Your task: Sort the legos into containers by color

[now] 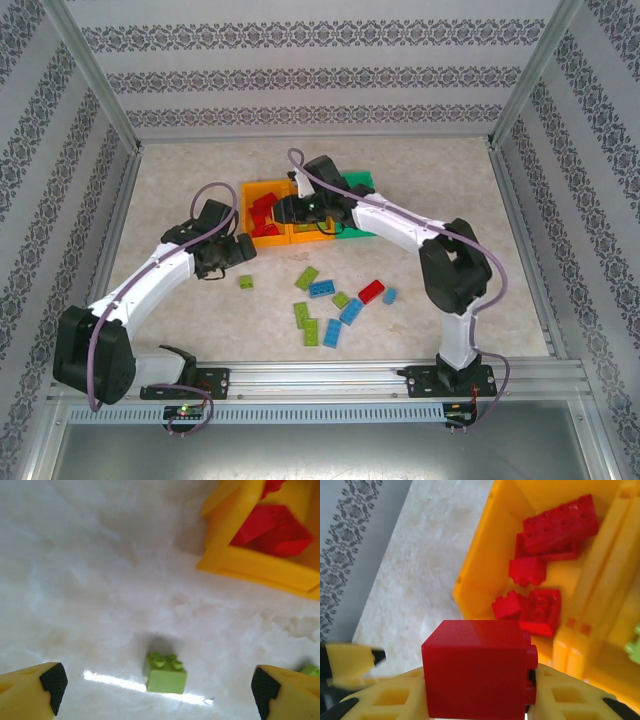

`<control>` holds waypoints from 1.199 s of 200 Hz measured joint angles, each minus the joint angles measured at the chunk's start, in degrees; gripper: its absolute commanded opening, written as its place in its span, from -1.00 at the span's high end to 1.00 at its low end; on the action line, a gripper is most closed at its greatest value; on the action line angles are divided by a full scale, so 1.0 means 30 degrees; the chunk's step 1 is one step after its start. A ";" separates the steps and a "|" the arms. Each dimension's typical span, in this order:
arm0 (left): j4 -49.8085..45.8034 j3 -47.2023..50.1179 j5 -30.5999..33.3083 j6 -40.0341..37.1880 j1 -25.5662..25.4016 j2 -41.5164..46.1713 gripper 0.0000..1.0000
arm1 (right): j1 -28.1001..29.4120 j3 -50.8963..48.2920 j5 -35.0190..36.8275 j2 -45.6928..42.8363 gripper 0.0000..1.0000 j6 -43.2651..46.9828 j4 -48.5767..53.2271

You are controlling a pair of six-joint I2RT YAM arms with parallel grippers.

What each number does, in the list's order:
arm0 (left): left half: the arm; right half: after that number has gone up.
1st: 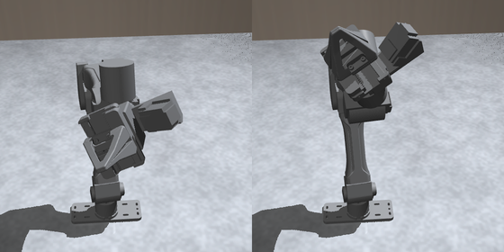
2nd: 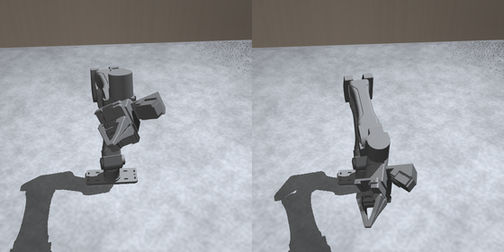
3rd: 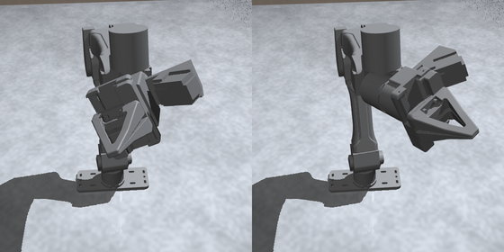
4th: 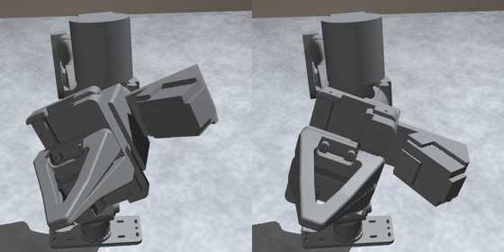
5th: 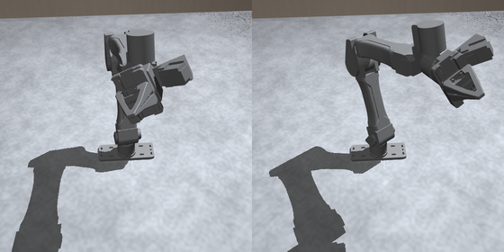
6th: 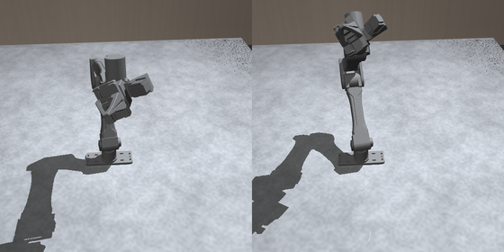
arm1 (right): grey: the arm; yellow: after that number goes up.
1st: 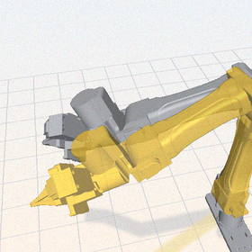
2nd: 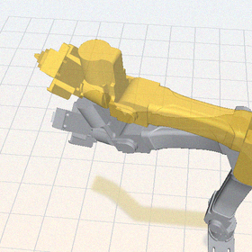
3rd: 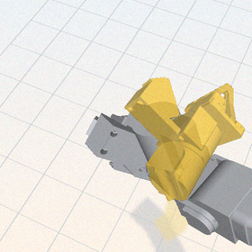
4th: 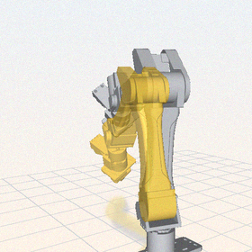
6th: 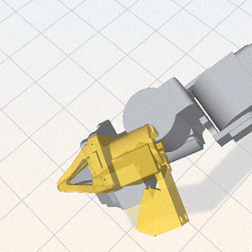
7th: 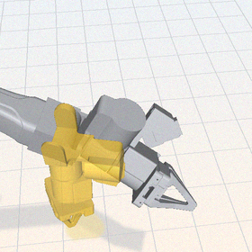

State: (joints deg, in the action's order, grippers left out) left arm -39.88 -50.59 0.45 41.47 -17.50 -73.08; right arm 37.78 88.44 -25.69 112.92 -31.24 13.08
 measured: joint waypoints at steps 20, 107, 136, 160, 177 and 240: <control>-0.0022 0.0889 -0.0138 0.0364 -0.0007 0.0255 -0.94 | 0.0000 0.1523 -0.0197 0.1406 0.25 -0.0576 0.0138; 0.0036 0.1719 -0.0729 0.1290 -0.1559 0.0444 -0.94 | -0.0007 0.4721 -0.0044 0.4299 -0.18 -0.1545 0.1858; 0.0226 0.1719 -0.1107 0.1508 -0.2222 -0.0379 -0.91 | -0.0007 0.4983 -0.0015 0.4313 -0.32 -0.1712 0.1872; 0.0517 0.1719 -0.1231 0.1639 -0.2368 -0.1231 -0.84 | -0.0007 0.4983 0.0036 0.4313 -0.33 -0.1698 0.1938; 0.0787 0.1719 -0.1297 0.1698 -0.2390 -0.1712 -0.81 | -0.0007 0.4954 0.0044 0.4299 -0.33 -0.1698 0.1916; 0.1056 0.1297 -0.1275 0.1290 -0.2397 -0.3810 -0.58 | -0.0182 0.1625 0.0590 0.1355 -0.36 -0.1596 0.1574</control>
State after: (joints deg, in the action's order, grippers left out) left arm -36.71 -46.70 -3.38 45.34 -24.69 -84.51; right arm 37.23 93.32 -23.92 116.99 -36.03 17.80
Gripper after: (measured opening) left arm 0.808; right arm 0.680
